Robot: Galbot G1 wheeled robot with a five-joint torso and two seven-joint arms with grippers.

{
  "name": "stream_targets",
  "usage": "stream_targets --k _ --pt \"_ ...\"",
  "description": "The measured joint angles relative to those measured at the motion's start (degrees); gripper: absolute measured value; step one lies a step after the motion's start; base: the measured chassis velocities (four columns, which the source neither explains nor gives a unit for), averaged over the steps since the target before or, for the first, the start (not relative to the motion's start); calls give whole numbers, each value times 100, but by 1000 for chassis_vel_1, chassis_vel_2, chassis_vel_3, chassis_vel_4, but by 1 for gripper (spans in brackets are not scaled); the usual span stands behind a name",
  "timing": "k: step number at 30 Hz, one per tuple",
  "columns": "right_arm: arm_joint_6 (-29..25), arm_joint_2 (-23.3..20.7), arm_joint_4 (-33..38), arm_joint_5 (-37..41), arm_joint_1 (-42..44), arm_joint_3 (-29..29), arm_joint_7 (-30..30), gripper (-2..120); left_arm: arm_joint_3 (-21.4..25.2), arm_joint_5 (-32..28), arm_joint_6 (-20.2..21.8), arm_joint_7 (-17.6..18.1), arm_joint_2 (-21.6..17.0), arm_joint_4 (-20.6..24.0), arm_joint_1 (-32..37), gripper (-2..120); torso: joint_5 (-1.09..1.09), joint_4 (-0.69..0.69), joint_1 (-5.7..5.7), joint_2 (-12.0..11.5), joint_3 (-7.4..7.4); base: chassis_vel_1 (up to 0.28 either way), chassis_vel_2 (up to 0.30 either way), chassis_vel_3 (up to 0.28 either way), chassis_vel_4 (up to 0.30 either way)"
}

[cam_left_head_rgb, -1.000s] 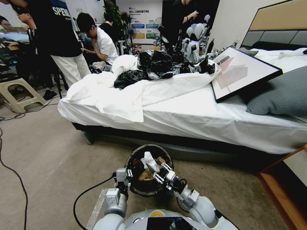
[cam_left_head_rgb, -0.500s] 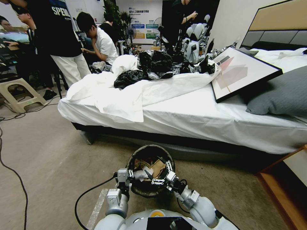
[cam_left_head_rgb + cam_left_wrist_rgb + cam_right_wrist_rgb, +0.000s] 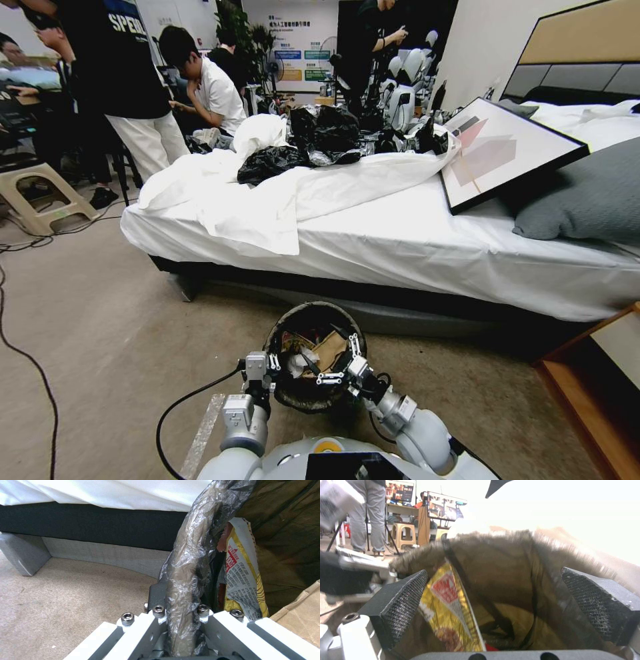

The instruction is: Pick up the trash bin, then pick up the garbage from the floor and place it into the trash bin.

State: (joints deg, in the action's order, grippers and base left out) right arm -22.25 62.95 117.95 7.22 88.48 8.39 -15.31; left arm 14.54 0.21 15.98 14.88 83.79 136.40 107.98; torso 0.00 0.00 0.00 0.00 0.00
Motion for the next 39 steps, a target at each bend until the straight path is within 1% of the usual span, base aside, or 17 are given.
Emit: stream_targets --k 4,7,13,14,15,16,19,20,23,24,27,31,39 --pt "-21 59 170 -55 26 22 49 100 17 0 -1 -1 1 -18 0 0 0 0 0 0 0 0 0 0 0" --pt "-75 217 553 -310 41 141 305 100 61 0 -3 -5 -2 -18 0 0 0 0 0 0 0 0 0 0 0" --pt "-178 433 911 -566 51 358 590 100 95 0 -4 -9 -4 -16 2 0 1 -1 0 0 0 0 0 0 0" --pt "-183 474 997 -611 74 406 684 100 104 0 -4 -10 -4 -15 2 0 0 0 0 0 0 0 0 0 0" --pt "-180 602 1175 -718 142 512 947 100 122 0 -5 -11 -7 -11 2 0 -1 -1 0 0 0 0 0 0 0" --pt "-180 602 1175 -718 142 512 947 100 122 0 -5 -11 -7 -11 2 0 -1 -1 0 0 0 0 0 0 0" --pt "-137 956 1446 -1103 551 796 1741 100 262 -51 -7 -14 -40 3 -4 0 0 0 0 1 0 0 0 0 0" --pt "-137 956 1446 -1103 551 796 1741 100 262 -51 -7 -14 -40 3 -4 0 0 0 0 1 0 0 0 0 0" --pt "-184 1120 1424 -1373 744 1023 2128 100 374 -126 -7 -15 -68 14 -19 0 0 0 0 1 0 0 0 0 0" --pt "-184 1120 1424 -1373 744 1023 2128 100 374 -126 -7 -15 -68 14 -19 0 0 0 0 1 0 0 0 0 0" --pt "-340 1242 1240 -1481 911 1190 2419 100 480 -218 -7 -15 -74 47 -28 0 0 0 0 1 0 0 0 0 0" --pt "-488 1301 1084 -1525 1030 1234 2504 100 551 -281 3 -15 -100 79 -37 0 0 0 0 1 0 0 0 0 0" --pt "-501 1346 896 -1534 991 1221 2532 100 654 -362 22 -15 -169 125 -33 0 0 0 0 1 0 0 0 0 0"
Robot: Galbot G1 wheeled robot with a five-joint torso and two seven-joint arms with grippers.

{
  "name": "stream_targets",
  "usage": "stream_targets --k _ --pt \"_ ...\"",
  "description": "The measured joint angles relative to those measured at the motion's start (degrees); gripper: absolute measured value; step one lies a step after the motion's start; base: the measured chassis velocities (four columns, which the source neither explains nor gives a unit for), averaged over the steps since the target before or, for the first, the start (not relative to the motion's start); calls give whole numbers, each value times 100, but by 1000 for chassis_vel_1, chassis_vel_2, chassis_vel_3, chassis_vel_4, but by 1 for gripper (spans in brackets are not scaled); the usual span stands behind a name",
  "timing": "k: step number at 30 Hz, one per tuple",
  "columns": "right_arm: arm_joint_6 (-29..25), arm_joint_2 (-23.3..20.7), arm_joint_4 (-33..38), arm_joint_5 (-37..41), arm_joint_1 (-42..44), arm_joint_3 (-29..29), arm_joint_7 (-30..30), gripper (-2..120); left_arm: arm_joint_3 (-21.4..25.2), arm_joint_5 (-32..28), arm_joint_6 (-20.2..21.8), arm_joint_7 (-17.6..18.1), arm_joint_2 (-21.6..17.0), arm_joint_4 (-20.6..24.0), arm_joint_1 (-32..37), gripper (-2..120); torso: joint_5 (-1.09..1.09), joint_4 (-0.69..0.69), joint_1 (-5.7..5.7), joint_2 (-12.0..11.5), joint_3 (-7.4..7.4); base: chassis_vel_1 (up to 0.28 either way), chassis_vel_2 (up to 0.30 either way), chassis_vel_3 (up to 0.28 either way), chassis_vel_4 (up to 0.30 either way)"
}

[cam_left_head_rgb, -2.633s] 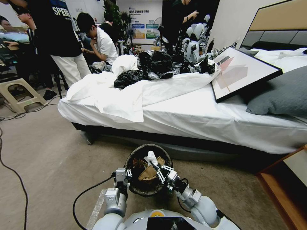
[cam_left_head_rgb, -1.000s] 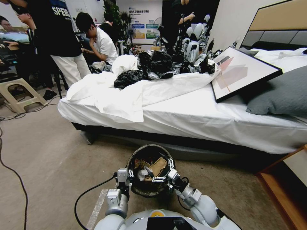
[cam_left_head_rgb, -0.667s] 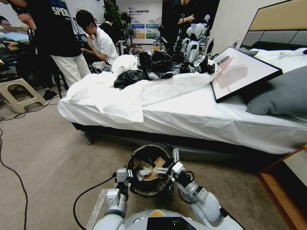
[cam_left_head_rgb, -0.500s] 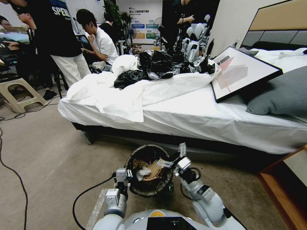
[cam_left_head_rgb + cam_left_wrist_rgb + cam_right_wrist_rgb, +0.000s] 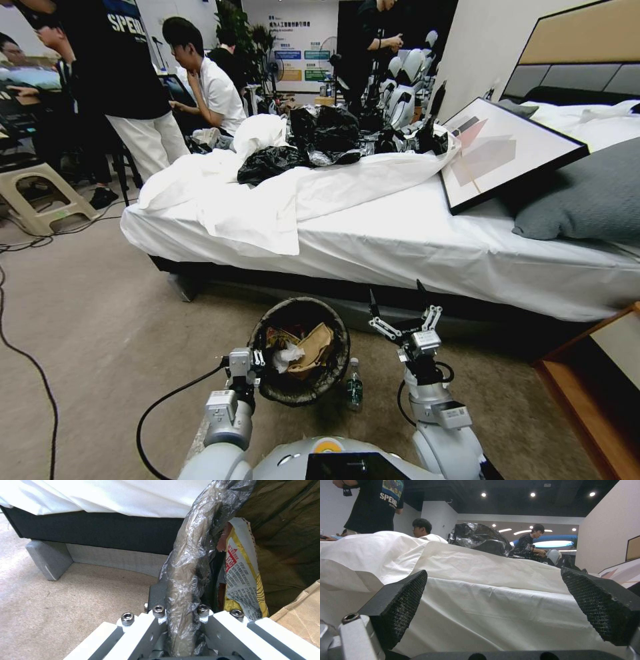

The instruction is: Pick up the trash bin, then pick up the garbage from the floor and place it into the trash bin.

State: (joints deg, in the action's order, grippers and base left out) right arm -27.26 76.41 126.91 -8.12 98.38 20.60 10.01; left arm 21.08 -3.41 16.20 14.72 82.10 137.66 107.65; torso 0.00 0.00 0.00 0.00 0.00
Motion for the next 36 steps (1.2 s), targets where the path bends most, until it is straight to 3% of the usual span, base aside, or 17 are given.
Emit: stream_targets --k 15,19,21,22,24,25,27,36 --pt "216 35 -85 87 -159 -24 -1 100 31 -30 9 -5 26 36 1 0 0 0 0 0 0 0 0 0 0" --pt "1074 -92 104 331 -215 -34 253 100 29 -27 10 -6 37 55 5 0 0 0 0 0 0 0 0 0 0" --pt "1784 -253 224 735 -292 -67 468 100 34 -27 15 -6 37 71 6 0 0 0 0 0 0 0 0 0 0" --pt "1784 -253 224 735 -292 -67 468 100 34 -27 15 -6 37 71 6 0 0 0 0 0 0 0 0 0 0" --pt "2475 -457 231 1227 -403 -125 600 100 34 -21 17 -6 33 72 13 0 1 1 0 0 0 0 0 0 0" --pt "2475 -457 231 1227 -403 -125 600 100 34 -21 17 -6 33 72 13 0 1 1 0 0 0 0 0 0 0" --pt "3030 -721 94 1680 -492 -198 630 100 33 -13 17 -6 34 72 13 0 0 0 0 0 0 0 0 0 0" --pt "4056 -1471 -697 2846 -814 -614 717 100 33 -9 21 -7 35 72 1 0 1 0 0 0 0 0 0 0 0"
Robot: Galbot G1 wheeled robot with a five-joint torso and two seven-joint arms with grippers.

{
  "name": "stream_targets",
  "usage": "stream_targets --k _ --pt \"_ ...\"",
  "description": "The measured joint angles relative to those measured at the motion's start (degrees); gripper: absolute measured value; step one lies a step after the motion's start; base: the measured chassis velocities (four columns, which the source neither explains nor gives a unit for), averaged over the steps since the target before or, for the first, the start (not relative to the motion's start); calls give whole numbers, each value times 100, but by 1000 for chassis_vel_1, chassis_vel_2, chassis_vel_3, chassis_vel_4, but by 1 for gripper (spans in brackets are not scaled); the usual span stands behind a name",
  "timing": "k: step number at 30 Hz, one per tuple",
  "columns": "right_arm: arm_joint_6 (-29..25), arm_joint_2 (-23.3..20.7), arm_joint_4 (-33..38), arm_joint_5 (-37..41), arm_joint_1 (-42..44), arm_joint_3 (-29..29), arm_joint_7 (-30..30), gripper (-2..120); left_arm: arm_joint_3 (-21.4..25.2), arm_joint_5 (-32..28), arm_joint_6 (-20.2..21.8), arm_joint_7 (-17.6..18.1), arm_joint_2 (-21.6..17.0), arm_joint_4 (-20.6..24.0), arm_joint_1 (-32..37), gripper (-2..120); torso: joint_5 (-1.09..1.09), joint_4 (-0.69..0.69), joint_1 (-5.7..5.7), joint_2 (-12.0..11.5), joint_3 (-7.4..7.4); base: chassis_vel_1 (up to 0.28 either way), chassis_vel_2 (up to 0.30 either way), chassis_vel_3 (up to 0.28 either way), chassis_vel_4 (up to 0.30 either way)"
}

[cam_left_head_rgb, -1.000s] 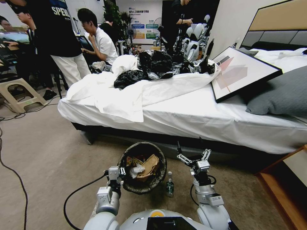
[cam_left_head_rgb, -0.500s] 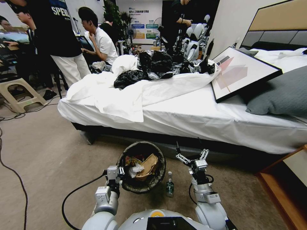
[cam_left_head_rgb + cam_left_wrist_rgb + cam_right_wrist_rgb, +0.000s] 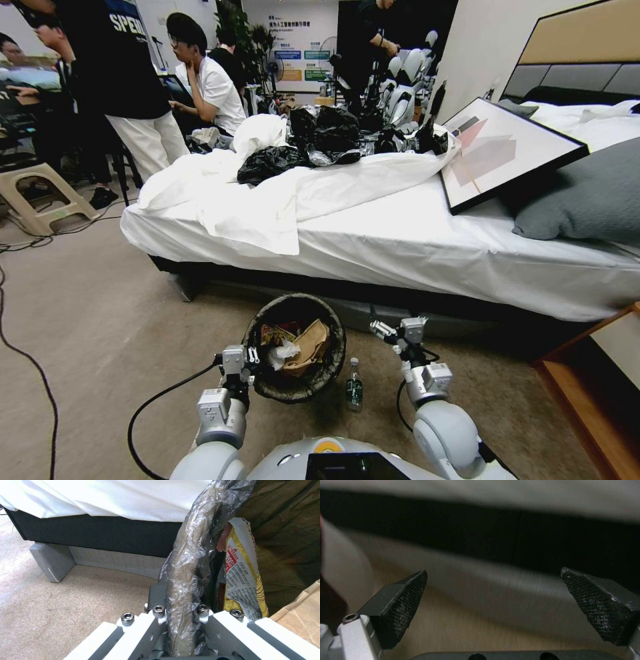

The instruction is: Pick up the trash bin, then pick up the garbage from the floor and place it into the trash bin.

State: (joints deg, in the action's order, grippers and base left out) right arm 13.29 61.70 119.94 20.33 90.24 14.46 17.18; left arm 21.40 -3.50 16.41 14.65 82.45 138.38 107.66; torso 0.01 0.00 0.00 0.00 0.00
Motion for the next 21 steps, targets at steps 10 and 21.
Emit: stream_targets --k 10,21 --pt "692 -517 -950 763 -480 -507 -102 100 -5 1 3 -4 31 -62 -26 0 0 0 0 0 0 0 0 0 0" --pt "1329 -307 -1708 1146 -999 -996 -85 100 -69 22 3 -5 42 -108 -19 0 -1 0 0 0 0 0 0 0 0"
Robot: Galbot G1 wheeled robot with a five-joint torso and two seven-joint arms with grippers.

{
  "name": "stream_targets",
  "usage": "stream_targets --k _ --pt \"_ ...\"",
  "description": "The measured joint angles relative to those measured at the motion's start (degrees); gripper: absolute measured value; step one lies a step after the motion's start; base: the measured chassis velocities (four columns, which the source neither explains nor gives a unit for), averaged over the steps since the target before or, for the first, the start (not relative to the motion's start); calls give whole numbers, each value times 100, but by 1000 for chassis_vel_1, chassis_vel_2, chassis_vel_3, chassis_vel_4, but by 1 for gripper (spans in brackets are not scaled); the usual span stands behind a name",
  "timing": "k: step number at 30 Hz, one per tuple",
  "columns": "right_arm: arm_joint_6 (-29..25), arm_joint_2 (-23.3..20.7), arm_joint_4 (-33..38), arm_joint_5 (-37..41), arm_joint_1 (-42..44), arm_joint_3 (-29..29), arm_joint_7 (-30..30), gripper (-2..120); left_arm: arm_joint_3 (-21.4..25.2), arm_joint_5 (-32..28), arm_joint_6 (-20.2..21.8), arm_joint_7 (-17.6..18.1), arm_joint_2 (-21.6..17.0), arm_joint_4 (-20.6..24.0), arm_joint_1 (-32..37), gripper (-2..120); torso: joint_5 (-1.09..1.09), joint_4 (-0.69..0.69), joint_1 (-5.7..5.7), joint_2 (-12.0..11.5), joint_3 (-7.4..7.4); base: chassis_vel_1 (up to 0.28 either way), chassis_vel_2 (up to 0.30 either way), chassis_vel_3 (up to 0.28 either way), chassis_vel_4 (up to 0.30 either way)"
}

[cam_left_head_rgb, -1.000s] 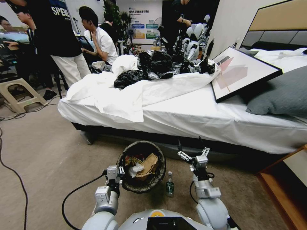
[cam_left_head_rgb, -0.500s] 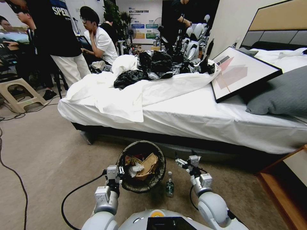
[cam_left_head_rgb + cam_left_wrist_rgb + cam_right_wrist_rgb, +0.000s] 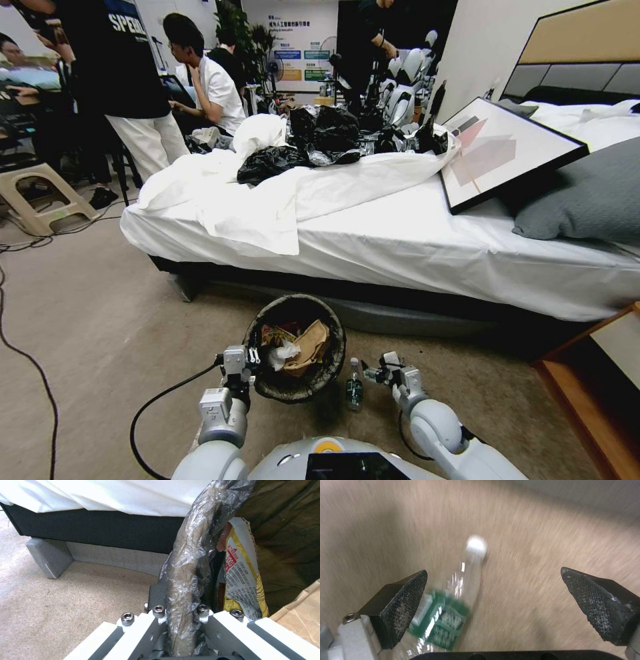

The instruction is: Pick up the trash bin, then pick up the garbage from the floor and place it into the trash bin.

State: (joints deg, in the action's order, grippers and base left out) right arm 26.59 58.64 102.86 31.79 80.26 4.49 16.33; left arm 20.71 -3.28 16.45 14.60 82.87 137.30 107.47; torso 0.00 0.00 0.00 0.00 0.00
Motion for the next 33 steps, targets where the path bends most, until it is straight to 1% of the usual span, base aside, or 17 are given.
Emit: stream_targets --k 6,10,15,19,26,27,30,31,32,33 --pt "19 190 -518 -7 -261 -214 -103 100 -19 16 1 -1 11 -1 -13 0 0 1 0 0 0 0 0 0 0" --pt "19 248 -634 -16 -338 -267 -192 100 -17 18 3 -1 18 -1 -14 0 -1 0 0 0 0 0 0 0 0" --pt "3 473 -961 -26 -591 -474 -342 100 -20 55 3 -1 39 2 13 0 0 0 0 0 0 0 0 0 0" --pt "-61 648 -1181 -70 -726 -567 -374 100 -27 83 3 0 60 2 24 0 -1 0 0 0 0 0 0 0 0" --pt "-126 848 -1336 -141 -774 -602 -377 100 -42 102 -2 -1 72 -1 29 0 1 0 0 0 0 0 0 0 0" --pt "-162 866 -1389 -173 -755 -592 -389 96 -42 102 -3 0 72 -1 28 0 0 0 0 0 0 0 0 0 0" --pt "-185 871 -1423 -198 -740 -579 -407 93 -42 102 -4 -1 72 0 28 0 0 0 0 0 0 0 0 0 0" --pt "-214 875 -1454 -222 -726 -567 -424 85 -41 102 -4 -1 71 2 29 0 0 0 0 0 0 0 0 0 0" --pt "-214 875 -1454 -222 -726 -567 -424 85 -41 102 -4 -1 71 2 29 0 0 0 0 0 0 0 0 0 0" --pt "-279 884 -1515 -272 -703 -534 -456 78 -36 101 -5 -1 67 5 28 0 0 1 0 0 0 0 0 0 0"
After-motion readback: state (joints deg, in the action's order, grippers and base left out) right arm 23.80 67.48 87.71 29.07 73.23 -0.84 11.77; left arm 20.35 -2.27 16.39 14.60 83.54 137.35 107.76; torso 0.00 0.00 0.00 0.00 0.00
